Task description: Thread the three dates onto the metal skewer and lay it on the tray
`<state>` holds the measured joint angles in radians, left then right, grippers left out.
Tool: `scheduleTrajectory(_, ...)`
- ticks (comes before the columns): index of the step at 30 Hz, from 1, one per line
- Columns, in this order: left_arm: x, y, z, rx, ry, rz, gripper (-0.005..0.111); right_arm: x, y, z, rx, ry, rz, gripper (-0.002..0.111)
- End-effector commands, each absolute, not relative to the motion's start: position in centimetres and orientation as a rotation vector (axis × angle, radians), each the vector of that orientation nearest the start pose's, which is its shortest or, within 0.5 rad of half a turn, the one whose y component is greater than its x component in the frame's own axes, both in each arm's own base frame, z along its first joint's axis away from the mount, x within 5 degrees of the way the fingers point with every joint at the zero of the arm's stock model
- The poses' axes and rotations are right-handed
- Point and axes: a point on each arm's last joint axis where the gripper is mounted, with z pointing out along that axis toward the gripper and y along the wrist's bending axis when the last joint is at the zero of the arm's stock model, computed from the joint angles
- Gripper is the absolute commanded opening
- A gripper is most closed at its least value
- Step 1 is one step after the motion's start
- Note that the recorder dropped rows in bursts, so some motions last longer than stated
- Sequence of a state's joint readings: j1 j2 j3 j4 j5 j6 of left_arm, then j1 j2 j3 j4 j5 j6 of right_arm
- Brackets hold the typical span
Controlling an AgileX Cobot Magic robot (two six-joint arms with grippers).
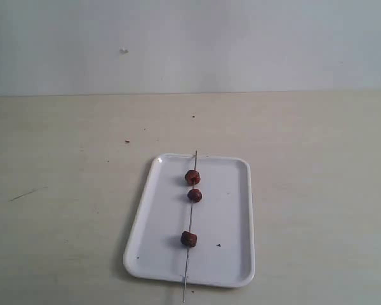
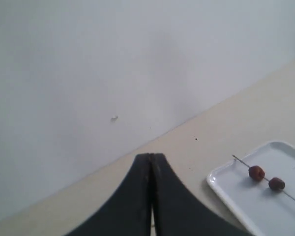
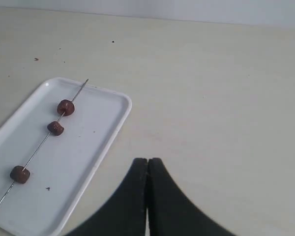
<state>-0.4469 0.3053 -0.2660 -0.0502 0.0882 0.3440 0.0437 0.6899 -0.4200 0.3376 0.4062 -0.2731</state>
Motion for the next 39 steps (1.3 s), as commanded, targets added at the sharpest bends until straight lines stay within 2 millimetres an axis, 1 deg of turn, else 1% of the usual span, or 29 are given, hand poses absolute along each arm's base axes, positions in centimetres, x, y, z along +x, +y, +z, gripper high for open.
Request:
scheduleTrajectory(1, 6.5, -2.5, 24.9, 0.397, 1.578, -0.181, 0.0, 13.3, 1.7, 26.0, -0.074, 2.127, 0.185, 0.0)
scheduleTrajectory(4, 5.8, -1.8, 22.8, 0.327, 1.543, -0.143, 0.0, 13.3, 1.7, 26.0, -0.074, 2.127, 0.185, 0.0)
scheduleTrajectory(7, 5.4, -1.5, 20.9, 0.258, 1.515, -0.144, 0.0, 13.3, 1.7, 26.0, -0.074, 2.127, 0.185, 0.0)
scheduleTrajectory(9, 5.5, -1.4, 20.9, 0.213, 1.515, -0.17, 0.0, 13.3, 1.7, 26.0, -0.074, 2.127, 0.185, 0.0)
scheduleTrajectory(10, 5.5, -1.5, 20.6, 0.216, 1.553, -0.177, 0.0, 13.2, 1.7, 26.0, -0.075, 2.129, 0.185, 0.0)
scheduleTrajectory(12, 5.5, -1.5, 20.4, 0.226, 1.571, -0.174, 0.0, 13.3, 1.7, 26.0, -0.074, 2.125, 0.184, 0.0)
scheduleTrajectory(32, 5.5, -1.5, 20.4, 0.227, 1.569, -0.173, 0.0, 13.3, 1.7, 26.0, -0.074, 2.125, 0.184, 0.0)
scheduleTrajectory(34, 5.5, -1.5, 20.4, 0.227, 1.569, -0.173, 0.0, 13.0, 1.4, 26.1, -0.176, 2.107, 0.089, 0.0)
scheduleTrajectory(36, 5.5, -1.5, 20.4, 0.227, 1.569, -0.173, 0.0, 12.7, 1.4, 26.4, -0.167, 2.094, 0.095, 0.0)
scheduleTrajectory(37, 5.5, -1.5, 20.4, 0.227, 1.569, -0.173, 0.0, 12.4, 1.5, 26.7, -0.132, 2.071, 0.123, 0.0)
scheduleTrajectory(39, 5.5, -1.5, 20.4, 0.227, 1.569, -0.173, 0.0, 11.4, 1.4, 27.4, -0.146, 2.002, 0.108, 0.0)
